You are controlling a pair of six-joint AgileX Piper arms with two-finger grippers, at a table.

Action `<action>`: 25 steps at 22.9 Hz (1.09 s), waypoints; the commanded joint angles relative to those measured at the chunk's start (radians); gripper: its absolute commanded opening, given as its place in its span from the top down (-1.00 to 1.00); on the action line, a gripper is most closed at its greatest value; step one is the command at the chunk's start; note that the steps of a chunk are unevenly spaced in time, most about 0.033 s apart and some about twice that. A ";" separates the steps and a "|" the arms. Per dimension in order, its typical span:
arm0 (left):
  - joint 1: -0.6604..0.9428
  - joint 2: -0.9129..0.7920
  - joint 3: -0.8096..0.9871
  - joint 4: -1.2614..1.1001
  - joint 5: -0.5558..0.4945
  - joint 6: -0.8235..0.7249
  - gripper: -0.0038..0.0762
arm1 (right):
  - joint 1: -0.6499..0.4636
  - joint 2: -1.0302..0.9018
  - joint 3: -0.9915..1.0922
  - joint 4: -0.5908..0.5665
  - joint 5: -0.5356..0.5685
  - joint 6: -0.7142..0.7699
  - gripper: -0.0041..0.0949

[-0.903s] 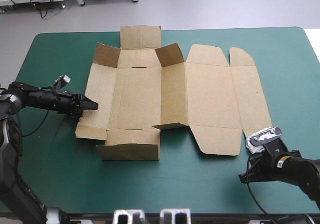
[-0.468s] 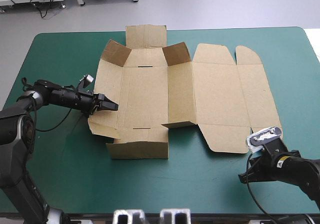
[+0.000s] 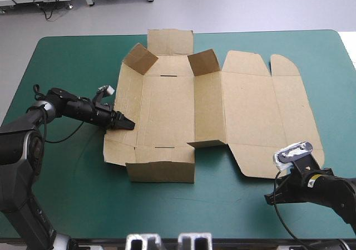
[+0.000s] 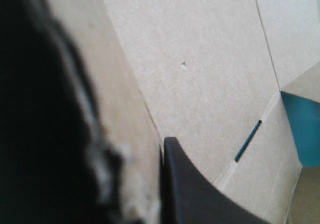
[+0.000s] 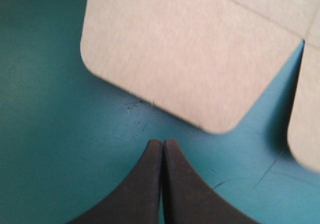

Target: Fold the box

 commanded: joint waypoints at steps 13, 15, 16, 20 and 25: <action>-0.420 -0.380 -0.372 0.738 -0.159 -0.231 0.93 | -0.002 -0.002 -0.240 0.042 -0.062 -0.110 0.97; -0.497 -0.391 -0.448 0.929 -0.167 -0.273 0.93 | -0.002 -0.002 -0.306 0.042 -0.072 -0.129 0.97; -0.548 -0.391 -0.488 1.067 -0.159 -0.302 0.93 | -0.002 -0.002 -0.349 0.042 -0.090 -0.135 0.97; -0.707 -0.407 -0.504 1.346 -0.161 -0.371 0.93 | -0.002 0.030 -0.475 0.030 -0.114 -0.135 0.97; -0.889 -0.460 -0.464 1.514 -0.220 -0.480 0.93 | -0.002 0.158 -0.721 0.028 -0.023 -0.147 0.97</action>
